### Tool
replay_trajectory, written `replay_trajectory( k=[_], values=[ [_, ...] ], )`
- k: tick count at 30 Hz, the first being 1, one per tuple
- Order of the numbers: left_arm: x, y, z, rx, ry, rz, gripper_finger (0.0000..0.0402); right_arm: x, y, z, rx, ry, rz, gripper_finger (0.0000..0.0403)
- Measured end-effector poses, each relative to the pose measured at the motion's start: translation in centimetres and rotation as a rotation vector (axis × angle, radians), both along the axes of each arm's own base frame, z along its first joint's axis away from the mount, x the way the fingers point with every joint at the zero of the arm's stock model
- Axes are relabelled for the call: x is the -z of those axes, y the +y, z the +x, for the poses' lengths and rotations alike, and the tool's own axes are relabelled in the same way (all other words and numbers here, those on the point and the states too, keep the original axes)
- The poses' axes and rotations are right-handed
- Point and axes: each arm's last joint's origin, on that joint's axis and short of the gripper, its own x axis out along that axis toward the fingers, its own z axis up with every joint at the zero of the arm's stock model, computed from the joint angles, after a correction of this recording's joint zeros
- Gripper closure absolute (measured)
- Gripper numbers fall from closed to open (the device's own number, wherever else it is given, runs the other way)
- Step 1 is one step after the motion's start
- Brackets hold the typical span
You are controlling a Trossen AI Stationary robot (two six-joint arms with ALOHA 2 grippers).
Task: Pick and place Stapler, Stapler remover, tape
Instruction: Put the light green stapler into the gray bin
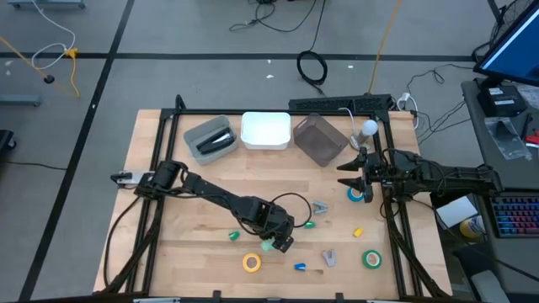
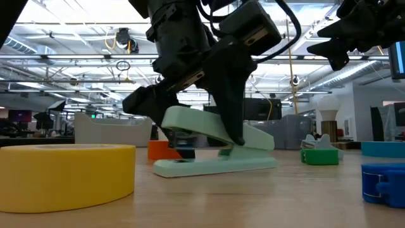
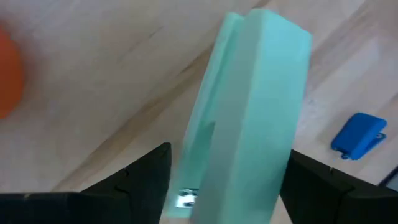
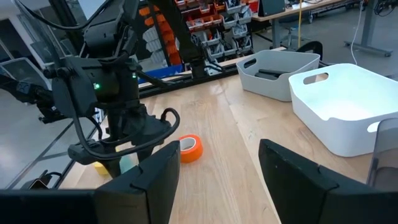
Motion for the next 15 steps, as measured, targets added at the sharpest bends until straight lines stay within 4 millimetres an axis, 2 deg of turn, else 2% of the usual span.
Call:
replay_trajectory(
  k=[10, 15],
  values=[
    [-0.2, -0.12, 0.43, -0.003, -0.049, -0.014, 0.0265, 0.0, 0.0, 0.0, 0.0, 0.0, 0.0, 0.0193],
    [-0.38, -0.23, 0.78, -0.005, -0.088, -0.028, 0.0277, 0.0, 0.0, 0.0, 0.0, 0.0, 0.0, 0.0193]
  ],
)
